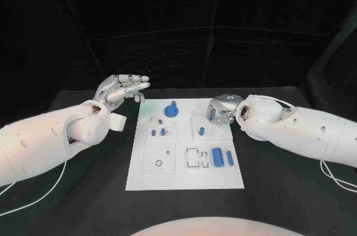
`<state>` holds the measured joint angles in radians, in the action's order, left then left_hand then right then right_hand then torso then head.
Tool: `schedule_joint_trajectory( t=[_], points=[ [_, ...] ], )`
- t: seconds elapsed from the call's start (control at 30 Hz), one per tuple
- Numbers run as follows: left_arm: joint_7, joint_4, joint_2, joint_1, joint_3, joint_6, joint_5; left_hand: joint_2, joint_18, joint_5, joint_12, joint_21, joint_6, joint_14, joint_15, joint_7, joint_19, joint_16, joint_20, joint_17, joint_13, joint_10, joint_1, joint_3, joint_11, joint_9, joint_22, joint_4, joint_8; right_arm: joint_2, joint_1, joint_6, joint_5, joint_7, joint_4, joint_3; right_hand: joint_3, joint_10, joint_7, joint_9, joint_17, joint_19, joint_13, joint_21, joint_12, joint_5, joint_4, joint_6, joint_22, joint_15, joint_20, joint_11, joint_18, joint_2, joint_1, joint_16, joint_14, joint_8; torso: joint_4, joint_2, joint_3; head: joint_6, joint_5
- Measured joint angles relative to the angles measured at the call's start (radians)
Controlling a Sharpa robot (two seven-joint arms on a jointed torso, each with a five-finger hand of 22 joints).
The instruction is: Assemble the parts on the task board
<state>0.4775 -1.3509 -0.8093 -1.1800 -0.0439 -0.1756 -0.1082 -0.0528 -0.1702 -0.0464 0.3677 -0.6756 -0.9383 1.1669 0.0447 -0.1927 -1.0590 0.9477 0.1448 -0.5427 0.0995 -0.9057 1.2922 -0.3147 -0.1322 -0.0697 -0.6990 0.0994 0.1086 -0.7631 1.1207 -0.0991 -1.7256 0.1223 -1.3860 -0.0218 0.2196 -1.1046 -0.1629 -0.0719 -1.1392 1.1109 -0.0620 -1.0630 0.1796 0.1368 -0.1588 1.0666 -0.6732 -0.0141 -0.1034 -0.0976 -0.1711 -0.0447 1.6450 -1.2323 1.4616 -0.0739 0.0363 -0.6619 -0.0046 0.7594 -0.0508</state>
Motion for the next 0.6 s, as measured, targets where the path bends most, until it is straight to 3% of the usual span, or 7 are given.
schedule_joint_trajectory(
  t=[0.17,0.27,0.6],
  points=[
    [0.0,0.001,0.0,0.0,0.0,0.0,0.001,0.0,0.0,0.0,0.0,0.0,0.0,0.0,0.0,0.0,0.0,0.0,0.0,0.002,0.0,0.0,0.0,0.0,0.0,0.0,0.002,0.0,0.004,0.003,0.0,0.0,-0.005,0.006,0.0,0.0,0.059,-0.054,0.014,-0.005,-0.024,0.034,-0.002,-0.056,0.009,-0.03,0.028,0.043,-0.077,0.015,0.009,0.014,0.001,0.0,0.0,-0.022,0.004,-0.016,0.0,0.0,0.0,0.004,0.0],
    [0.0,0.001,0.0,0.0,0.0,-0.001,0.001,0.0,0.0,0.0,0.0,0.0,0.0,0.0,0.0,0.0,0.0,-0.004,0.0,0.003,0.0,0.0,0.0,0.0,0.0,0.0,0.002,0.0,0.004,0.004,-0.001,-0.004,-0.011,0.013,-0.001,0.001,0.085,-0.064,0.021,-0.007,-0.02,0.042,-0.006,-0.076,0.013,-0.033,0.041,0.06,-0.105,0.018,0.011,0.014,0.016,-0.006,-0.003,-0.022,0.003,-0.019,0.0,0.001,0.0,0.004,0.0],
    [0.0,0.0,-0.001,0.0,0.0,-0.001,0.001,0.005,0.0,0.0,0.004,0.005,0.0,0.0,0.0,0.0,0.0,-0.004,0.0,0.005,0.0,0.0,0.005,0.0,0.0,0.0,0.005,0.0,0.004,0.002,-0.006,-0.04,-0.034,0.037,-0.014,0.003,0.164,-0.082,0.023,-0.012,-0.017,0.046,-0.007,-0.101,0.0,-0.037,0.082,0.066,-0.136,0.023,0.014,0.024,0.016,-0.023,-0.059,-0.024,0.005,-0.014,-0.0008,0.002,0.0002,0.004,-0.007]
  ],
)
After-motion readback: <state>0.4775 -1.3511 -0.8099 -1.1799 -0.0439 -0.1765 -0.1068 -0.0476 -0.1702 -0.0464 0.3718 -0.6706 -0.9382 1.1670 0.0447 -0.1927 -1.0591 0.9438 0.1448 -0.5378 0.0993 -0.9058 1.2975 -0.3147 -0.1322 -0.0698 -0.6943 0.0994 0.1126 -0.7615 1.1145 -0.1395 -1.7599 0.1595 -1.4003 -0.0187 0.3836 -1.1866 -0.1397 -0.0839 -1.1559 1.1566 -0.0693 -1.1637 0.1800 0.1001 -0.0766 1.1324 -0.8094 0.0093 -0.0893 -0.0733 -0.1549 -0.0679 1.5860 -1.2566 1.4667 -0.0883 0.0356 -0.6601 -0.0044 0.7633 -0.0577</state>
